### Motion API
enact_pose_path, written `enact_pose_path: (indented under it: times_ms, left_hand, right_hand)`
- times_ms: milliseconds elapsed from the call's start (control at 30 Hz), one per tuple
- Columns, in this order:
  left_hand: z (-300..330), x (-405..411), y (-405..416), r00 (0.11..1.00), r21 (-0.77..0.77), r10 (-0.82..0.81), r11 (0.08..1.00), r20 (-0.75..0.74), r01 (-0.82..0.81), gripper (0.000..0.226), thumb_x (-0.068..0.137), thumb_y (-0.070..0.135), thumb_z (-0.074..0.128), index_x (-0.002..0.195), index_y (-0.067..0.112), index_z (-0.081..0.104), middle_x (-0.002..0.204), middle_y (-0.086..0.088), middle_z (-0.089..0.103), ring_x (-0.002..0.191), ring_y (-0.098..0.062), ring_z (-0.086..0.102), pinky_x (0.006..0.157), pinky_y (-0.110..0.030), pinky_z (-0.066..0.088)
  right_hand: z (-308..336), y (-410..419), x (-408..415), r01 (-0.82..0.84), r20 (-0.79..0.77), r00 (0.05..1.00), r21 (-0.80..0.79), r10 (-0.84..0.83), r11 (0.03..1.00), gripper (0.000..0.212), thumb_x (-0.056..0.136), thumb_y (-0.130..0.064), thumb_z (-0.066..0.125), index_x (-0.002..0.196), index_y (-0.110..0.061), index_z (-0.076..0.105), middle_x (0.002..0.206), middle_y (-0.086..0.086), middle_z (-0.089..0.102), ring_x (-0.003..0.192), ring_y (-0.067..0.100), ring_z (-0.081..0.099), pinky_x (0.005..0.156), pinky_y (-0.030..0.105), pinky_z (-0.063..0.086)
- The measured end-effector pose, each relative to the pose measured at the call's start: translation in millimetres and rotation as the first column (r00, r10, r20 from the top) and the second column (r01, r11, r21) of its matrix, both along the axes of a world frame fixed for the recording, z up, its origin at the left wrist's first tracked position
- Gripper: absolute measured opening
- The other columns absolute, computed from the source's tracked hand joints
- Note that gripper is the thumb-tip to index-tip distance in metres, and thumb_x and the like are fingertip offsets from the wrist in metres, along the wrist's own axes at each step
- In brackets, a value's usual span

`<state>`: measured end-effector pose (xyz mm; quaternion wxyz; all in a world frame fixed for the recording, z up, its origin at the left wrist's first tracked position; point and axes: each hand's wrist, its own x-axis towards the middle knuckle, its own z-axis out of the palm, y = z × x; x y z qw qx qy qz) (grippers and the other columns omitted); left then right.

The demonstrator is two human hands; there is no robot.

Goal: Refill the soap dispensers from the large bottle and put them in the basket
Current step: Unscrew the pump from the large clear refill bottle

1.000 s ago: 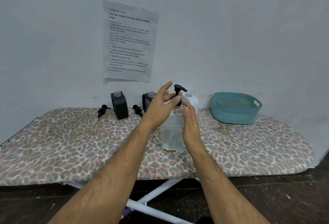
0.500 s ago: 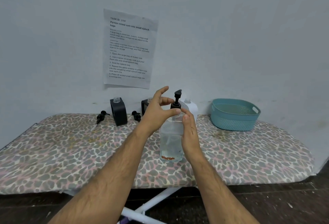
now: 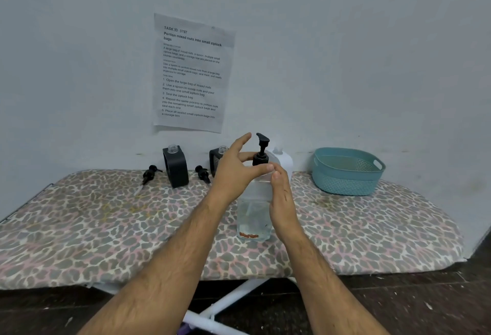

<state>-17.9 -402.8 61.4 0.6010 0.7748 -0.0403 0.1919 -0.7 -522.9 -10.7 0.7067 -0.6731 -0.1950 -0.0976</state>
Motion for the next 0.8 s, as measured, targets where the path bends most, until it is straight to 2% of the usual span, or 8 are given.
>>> enact_pose_path:
  times_ms: [167, 300, 400, 500, 533, 600, 700, 800]
  left_hand:
    - [-2, -10, 13, 0.990, -0.030, -0.131, 0.991, -0.053, 0.130, 0.071, 0.096, 0.014, 0.062, 0.155, 0.027, 0.025, 0.116, 0.017, 0.070, 0.119, 0.000, 0.060, 0.117, -0.041, 0.034]
    - [1, -8, 12, 0.999, -0.052, -0.048, 0.998, -0.024, 0.047, 0.077, 0.082, 0.012, 0.079, 0.146, 0.025, 0.039, 0.108, 0.005, 0.075, 0.113, -0.010, 0.065, 0.111, -0.045, 0.041]
    - [4, -3, 3, 1.000, -0.009, -0.001, 1.000, -0.012, 0.000, 0.083, 0.071, 0.018, 0.087, 0.141, 0.027, 0.044, 0.105, -0.003, 0.069, 0.107, -0.014, 0.064, 0.104, -0.042, 0.047]
    - [10, -5, -8, 1.000, 0.009, -0.022, 1.000, -0.003, 0.022, 0.083, 0.076, 0.016, 0.084, 0.145, 0.025, 0.039, 0.104, 0.008, 0.062, 0.101, 0.002, 0.058, 0.096, -0.018, 0.044]
    - [11, -6, -9, 0.999, 0.010, -0.045, 0.999, -0.005, 0.045, 0.084, 0.079, 0.016, 0.082, 0.148, 0.024, 0.036, 0.109, 0.009, 0.063, 0.106, 0.002, 0.057, 0.097, -0.015, 0.042]
    - [10, -6, -7, 0.993, 0.005, -0.112, 0.994, -0.028, 0.112, 0.082, 0.084, 0.017, 0.078, 0.151, 0.027, 0.032, 0.123, 0.007, 0.065, 0.120, -0.003, 0.056, 0.106, -0.022, 0.041]
    - [7, -11, 1, 0.985, -0.021, -0.165, 0.986, -0.041, 0.165, 0.074, 0.092, 0.018, 0.069, 0.153, 0.030, 0.030, 0.126, 0.007, 0.067, 0.122, -0.003, 0.058, 0.114, -0.037, 0.037]
    - [5, -18, 9, 0.989, -0.027, -0.147, 0.989, -0.021, 0.146, 0.067, 0.097, 0.013, 0.060, 0.154, 0.027, 0.028, 0.111, 0.020, 0.071, 0.109, 0.018, 0.056, 0.110, -0.027, 0.033]
  right_hand:
    - [0, 1, -1, 0.007, -0.002, 1.000, -0.020, -0.007, 1.000, 0.043, 0.106, -0.040, 0.027, 0.141, -0.024, 0.047, 0.142, -0.012, 0.049, 0.128, -0.013, 0.040, 0.097, -0.002, 0.029]
    - [-1, 1, -1, 0.008, 0.007, 1.000, -0.019, -0.008, 1.000, 0.042, 0.107, -0.037, 0.027, 0.142, -0.023, 0.046, 0.144, -0.010, 0.048, 0.130, -0.009, 0.040, 0.097, -0.001, 0.031]
    - [-1, 2, 0, 0.004, -0.003, 1.000, -0.018, -0.004, 1.000, 0.044, 0.107, -0.038, 0.027, 0.144, -0.022, 0.044, 0.144, -0.008, 0.048, 0.132, -0.004, 0.041, 0.099, 0.000, 0.032]
    - [3, 2, -2, -0.006, 0.006, 1.000, -0.026, 0.006, 1.000, 0.042, 0.108, -0.036, 0.026, 0.143, -0.023, 0.044, 0.141, -0.014, 0.049, 0.129, -0.013, 0.041, 0.098, 0.000, 0.032]
    - [4, 1, -3, -0.012, 0.005, 1.000, -0.025, 0.012, 1.000, 0.039, 0.108, -0.034, 0.026, 0.141, -0.026, 0.044, 0.138, -0.019, 0.049, 0.125, -0.018, 0.041, 0.096, -0.001, 0.031]
    - [5, 0, -5, -0.026, 0.008, 1.000, -0.019, 0.026, 0.999, 0.036, 0.108, -0.034, 0.025, 0.139, -0.030, 0.043, 0.136, -0.026, 0.047, 0.124, -0.020, 0.040, 0.096, -0.001, 0.031]
    - [2, 0, -3, -0.017, 0.010, 1.000, -0.026, 0.017, 1.000, 0.041, 0.107, -0.040, 0.026, 0.141, -0.027, 0.045, 0.143, -0.017, 0.047, 0.131, -0.011, 0.040, 0.103, 0.006, 0.033]
    - [1, 0, -3, -0.006, 0.003, 1.000, -0.032, 0.006, 0.999, 0.044, 0.106, -0.041, 0.027, 0.142, -0.024, 0.045, 0.145, -0.012, 0.047, 0.130, -0.013, 0.039, 0.097, -0.001, 0.030]
